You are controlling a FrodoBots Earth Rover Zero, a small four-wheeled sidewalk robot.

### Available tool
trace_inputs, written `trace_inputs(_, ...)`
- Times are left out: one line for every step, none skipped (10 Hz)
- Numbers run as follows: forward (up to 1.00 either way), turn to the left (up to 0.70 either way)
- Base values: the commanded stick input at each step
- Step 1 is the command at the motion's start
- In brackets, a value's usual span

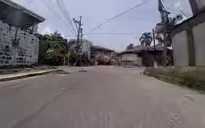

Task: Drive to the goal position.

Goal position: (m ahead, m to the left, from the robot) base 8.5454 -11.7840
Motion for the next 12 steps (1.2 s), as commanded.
trace_inputs(1.00,0.00)
trace_inputs(1.00,0.00)
trace_inputs(1.00,0.00)
trace_inputs(1.00,0.00)
trace_inputs(1.00,0.00)
trace_inputs(1.00,0.00)
trace_inputs(1.00,0.00)
trace_inputs(1.00,0.00)
trace_inputs(1.00,0.00)
trace_inputs(1.00,0.00)
trace_inputs(1.00,0.00)
trace_inputs(1.00,0.00)
